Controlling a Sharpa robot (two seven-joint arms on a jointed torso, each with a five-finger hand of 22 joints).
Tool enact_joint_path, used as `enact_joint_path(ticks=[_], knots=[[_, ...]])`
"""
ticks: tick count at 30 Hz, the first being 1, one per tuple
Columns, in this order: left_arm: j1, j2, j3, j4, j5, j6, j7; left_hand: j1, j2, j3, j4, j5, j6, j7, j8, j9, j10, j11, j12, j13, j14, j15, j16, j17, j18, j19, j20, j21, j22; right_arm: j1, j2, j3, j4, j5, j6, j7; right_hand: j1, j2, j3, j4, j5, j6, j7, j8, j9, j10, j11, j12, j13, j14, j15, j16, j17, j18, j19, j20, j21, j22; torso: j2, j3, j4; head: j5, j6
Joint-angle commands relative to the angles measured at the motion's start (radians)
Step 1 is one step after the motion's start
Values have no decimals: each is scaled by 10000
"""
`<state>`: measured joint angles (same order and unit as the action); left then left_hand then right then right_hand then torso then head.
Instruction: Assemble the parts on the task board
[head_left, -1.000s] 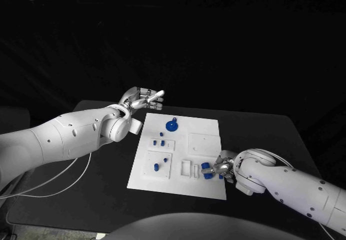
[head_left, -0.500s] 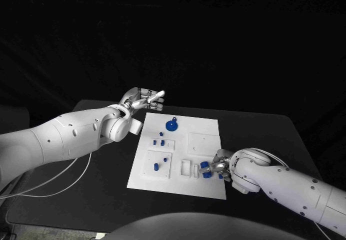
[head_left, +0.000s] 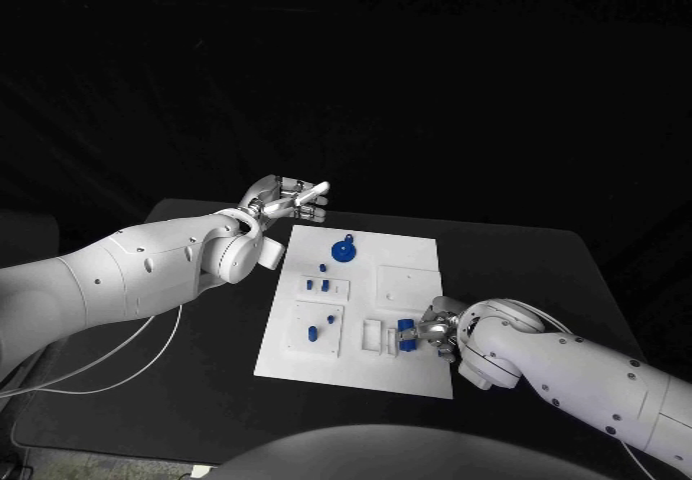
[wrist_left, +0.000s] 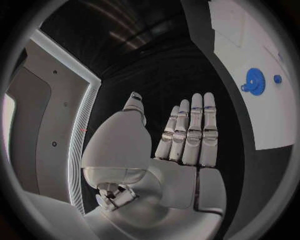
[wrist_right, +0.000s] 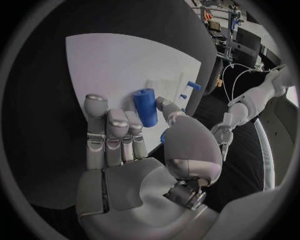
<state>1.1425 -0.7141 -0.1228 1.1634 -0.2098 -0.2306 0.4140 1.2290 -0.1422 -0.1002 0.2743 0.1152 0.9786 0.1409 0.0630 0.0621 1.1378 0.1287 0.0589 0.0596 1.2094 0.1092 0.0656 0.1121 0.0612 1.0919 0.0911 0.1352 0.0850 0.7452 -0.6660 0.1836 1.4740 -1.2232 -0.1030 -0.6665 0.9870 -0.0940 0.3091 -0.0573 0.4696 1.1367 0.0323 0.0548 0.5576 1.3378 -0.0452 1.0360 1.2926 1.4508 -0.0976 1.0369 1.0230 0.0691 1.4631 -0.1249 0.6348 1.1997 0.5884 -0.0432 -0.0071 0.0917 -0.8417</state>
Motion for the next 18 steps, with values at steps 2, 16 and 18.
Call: enact_joint_path(ticks=[2, 16, 18], knots=[[3, 2, 5, 16, 69, 159, 4, 44, 17, 60, -31, 24, -47, 3, 34, 13, -56, -10, 2, 12, -17, -31, -38, 13, -10, -66, 5, -60, -7, 86, -63, -6, 271, 1052, -839, 358, 164, 413, 1123, -1237, -148, 117, -10, 85, 48, 58, -54, -13, -11, -5, -69, -51, -30, 10, 503, -18, 25, 19, 8, 3, 3, 5, -5], [4, 63, 0, -7, 69, 233, -67, -38, 105, 91, -132, 43, -24, -2, 36, 13, -107, 3, 1, 11, -15, -30, -38, 36, -10, -64, 5, -63, -5, 374, 535, -13, 220, 1729, -202, 290, 190, 597, 497, -1174, -295, 161, -4, 84, -440, -2, -35, -82, -64, -16, -53, -52, -67, 5, 489, -3, -107, 20, 18, -15, 35, -8, 1], [4, 69, 0, -10, 69, 239, -75, -38, 105, 91, -132, 43, -24, -2, 36, 13, -107, 3, 1, 11, -15, -30, -38, 36, -10, -64, 5, -63, -5, 410, 622, -64, 139, 1717, -83, 251, 221, 621, 391, -1163, -287, 176, -2, 87, -501, -9, -35, -89, -72, -13, -50, -50, -64, 4, 488, 2, -130, 25, 17, -22, 33, -2, -6]])
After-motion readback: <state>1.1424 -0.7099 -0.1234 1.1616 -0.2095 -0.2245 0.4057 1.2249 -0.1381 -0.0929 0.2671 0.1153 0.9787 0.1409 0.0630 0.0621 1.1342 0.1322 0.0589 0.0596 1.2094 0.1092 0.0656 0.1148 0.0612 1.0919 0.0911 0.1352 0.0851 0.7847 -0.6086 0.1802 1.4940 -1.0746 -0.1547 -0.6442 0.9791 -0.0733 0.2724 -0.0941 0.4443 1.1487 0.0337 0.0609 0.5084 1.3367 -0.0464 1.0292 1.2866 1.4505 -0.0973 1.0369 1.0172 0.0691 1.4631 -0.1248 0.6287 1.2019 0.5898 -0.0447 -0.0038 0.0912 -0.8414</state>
